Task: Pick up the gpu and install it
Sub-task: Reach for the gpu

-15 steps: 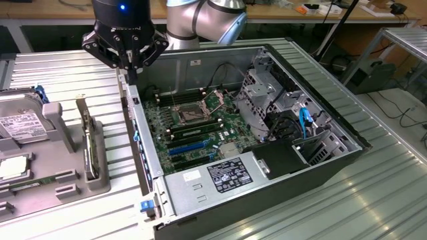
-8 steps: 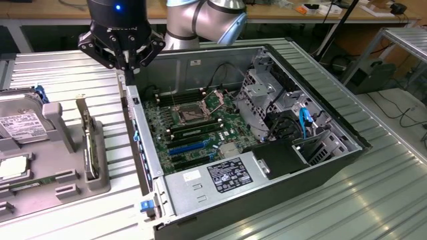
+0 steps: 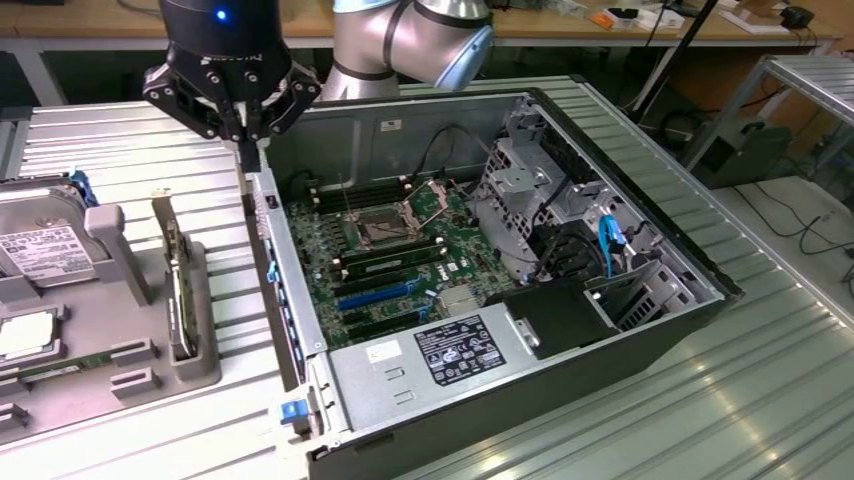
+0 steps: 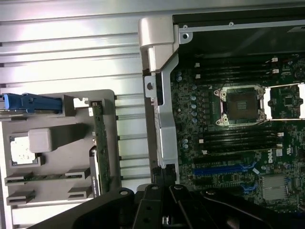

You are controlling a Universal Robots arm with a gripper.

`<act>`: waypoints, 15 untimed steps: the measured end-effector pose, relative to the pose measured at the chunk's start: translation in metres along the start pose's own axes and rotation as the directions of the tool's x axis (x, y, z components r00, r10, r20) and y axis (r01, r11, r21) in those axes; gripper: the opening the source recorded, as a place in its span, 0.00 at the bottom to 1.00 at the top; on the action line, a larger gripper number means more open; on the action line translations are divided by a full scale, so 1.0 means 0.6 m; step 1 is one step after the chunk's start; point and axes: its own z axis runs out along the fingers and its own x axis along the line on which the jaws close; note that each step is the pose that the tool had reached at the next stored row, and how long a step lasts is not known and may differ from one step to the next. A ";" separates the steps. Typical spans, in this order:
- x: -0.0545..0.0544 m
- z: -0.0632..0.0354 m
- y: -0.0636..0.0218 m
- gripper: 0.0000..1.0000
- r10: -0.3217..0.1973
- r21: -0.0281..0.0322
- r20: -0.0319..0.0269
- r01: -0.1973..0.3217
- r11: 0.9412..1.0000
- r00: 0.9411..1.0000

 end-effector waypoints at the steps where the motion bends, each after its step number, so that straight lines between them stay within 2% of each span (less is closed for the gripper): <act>1: 0.003 0.000 0.000 0.11 0.000 0.000 0.000 0.000 1.000 1.000; 15: 0.033 0.000 -0.003 0.11 0.000 0.000 0.000 0.000 1.000 1.000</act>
